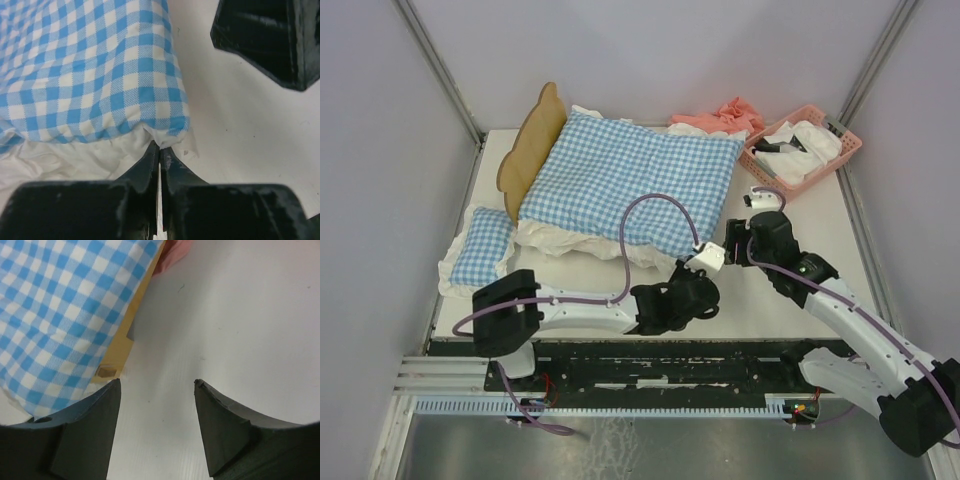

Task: Set up the pet bed
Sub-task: Cross the ropes on the bed frame.

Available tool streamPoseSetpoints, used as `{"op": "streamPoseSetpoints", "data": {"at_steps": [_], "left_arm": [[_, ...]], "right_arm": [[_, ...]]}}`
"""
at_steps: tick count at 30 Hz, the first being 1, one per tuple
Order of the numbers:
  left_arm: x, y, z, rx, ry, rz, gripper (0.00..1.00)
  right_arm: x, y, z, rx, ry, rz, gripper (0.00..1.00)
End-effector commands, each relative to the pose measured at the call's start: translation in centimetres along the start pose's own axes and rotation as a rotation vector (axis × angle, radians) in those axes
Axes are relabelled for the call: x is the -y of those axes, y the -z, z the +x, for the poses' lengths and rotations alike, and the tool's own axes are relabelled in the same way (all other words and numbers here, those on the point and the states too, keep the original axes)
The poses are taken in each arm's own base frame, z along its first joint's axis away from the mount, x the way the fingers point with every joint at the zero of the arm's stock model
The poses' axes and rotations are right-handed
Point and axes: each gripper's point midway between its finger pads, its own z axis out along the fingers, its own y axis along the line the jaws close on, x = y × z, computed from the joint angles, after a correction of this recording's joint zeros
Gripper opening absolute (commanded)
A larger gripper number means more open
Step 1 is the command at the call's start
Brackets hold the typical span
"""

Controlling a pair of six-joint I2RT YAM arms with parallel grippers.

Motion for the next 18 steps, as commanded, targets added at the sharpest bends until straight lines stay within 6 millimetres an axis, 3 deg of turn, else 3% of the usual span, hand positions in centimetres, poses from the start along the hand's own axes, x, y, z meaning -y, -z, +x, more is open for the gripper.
{"op": "streamPoseSetpoints", "data": {"at_steps": [1, 5, 9, 13, 18], "left_arm": [[-3.6, 1.6, -6.5, 0.166, 0.121, 0.010, 0.03], [-5.8, 1.8, -9.5, 0.218, 0.202, 0.106, 0.03], [-8.0, 1.5, -11.3, 0.260, 0.307, 0.195, 0.03], [-9.3, 1.1, -12.1, 0.280, 0.368, 0.260, 0.03], [-10.0, 1.0, -12.8, 0.293, 0.406, 0.303, 0.03]], "right_arm": [[-3.4, -0.1, 0.4, 0.039, 0.020, -0.215, 0.68], [-5.6, -0.5, 1.9, 0.012, 0.130, -0.331, 0.65], [-7.9, 0.0, 1.4, 0.069, 0.204, -0.415, 0.65], [-10.5, 0.6, 0.6, 0.155, 0.232, -0.541, 0.61], [-11.3, -0.2, 0.2, 0.188, 0.328, -0.533, 0.54]]}}
